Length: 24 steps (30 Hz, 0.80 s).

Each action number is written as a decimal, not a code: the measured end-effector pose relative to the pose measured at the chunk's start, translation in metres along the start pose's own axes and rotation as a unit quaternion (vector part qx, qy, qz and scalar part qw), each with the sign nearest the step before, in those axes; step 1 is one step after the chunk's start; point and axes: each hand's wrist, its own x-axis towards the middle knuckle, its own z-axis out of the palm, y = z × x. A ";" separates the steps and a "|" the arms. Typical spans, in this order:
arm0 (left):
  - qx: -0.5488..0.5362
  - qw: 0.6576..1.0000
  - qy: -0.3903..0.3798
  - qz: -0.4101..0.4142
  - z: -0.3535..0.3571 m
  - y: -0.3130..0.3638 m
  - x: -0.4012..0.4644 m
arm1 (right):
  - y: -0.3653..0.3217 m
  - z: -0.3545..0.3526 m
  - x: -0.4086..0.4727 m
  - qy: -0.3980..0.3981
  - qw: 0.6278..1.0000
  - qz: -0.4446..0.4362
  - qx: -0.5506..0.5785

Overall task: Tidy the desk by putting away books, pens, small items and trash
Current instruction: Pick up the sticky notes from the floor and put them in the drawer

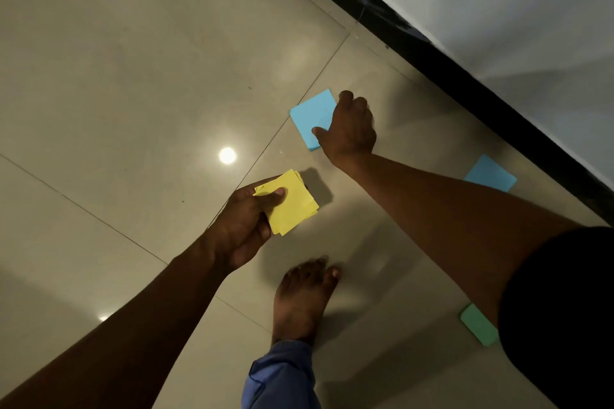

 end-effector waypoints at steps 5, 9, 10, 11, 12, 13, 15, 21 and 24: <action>-0.013 1.000 0.009 0.006 -0.008 -0.003 -0.003 | -0.002 0.009 0.008 -0.018 0.999 0.046 -0.021; -0.017 1.000 0.005 0.007 -0.007 -0.006 -0.005 | 0.004 0.006 0.019 -0.058 0.995 0.085 0.015; -0.017 1.000 0.000 0.006 -0.005 -0.006 -0.005 | 0.005 0.005 0.019 -0.064 0.994 0.088 0.017; -0.015 1.000 -0.001 0.006 -0.004 -0.006 -0.005 | 0.006 0.005 0.019 -0.068 0.993 0.092 0.020; -0.015 1.000 -0.004 0.007 -0.003 -0.007 -0.005 | 0.008 0.004 0.018 -0.068 0.993 0.096 0.026; -0.011 1.000 -0.003 0.007 -0.002 -0.007 -0.005 | 0.010 0.004 0.015 -0.069 0.992 0.099 0.037; -0.004 1.000 -0.012 0.008 0.002 -0.009 -0.006 | 0.017 0.005 0.008 -0.067 0.991 0.095 0.066; 0.017 1.000 -0.009 0.009 0.008 -0.012 -0.011 | 0.038 0.008 -0.017 -0.066 0.964 0.114 0.230; 0.018 1.000 -0.001 0.013 0.012 -0.015 -0.016 | 0.048 0.006 -0.031 -0.080 0.932 0.151 0.321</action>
